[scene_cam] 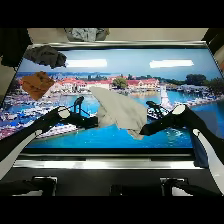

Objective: Fold the shirts.

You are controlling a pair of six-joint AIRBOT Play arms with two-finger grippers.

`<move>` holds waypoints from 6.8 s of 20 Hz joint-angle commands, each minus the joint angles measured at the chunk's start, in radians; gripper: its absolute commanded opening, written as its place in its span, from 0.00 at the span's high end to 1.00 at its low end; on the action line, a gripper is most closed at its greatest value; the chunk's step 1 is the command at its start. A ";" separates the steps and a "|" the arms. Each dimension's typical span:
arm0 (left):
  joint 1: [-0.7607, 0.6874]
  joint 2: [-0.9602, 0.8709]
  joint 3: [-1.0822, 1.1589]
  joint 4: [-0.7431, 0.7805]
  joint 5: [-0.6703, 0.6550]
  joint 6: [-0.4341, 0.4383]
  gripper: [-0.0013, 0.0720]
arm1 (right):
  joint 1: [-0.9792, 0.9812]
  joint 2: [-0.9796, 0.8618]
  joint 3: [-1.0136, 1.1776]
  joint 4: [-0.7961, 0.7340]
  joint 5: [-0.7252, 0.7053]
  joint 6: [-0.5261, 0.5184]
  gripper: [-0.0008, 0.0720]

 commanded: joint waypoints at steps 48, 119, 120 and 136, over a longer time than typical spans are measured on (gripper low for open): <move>0.292 0.075 0.333 0.294 -0.536 0.016 0.02 | -0.361 -0.214 0.665 -0.180 0.266 0.115 0.03; 0.134 0.223 0.063 0.474 0.223 -0.064 0.94 | -0.007 -0.221 0.526 -0.011 -0.203 -0.008 0.02; 0.134 0.225 0.070 0.474 0.220 -0.064 0.94 | -0.034 -0.210 0.583 -0.070 -0.105 -0.004 0.02; 0.133 0.227 0.075 0.473 0.090 -0.061 0.94 | -0.296 -0.223 0.310 -0.049 -0.137 0.111 0.12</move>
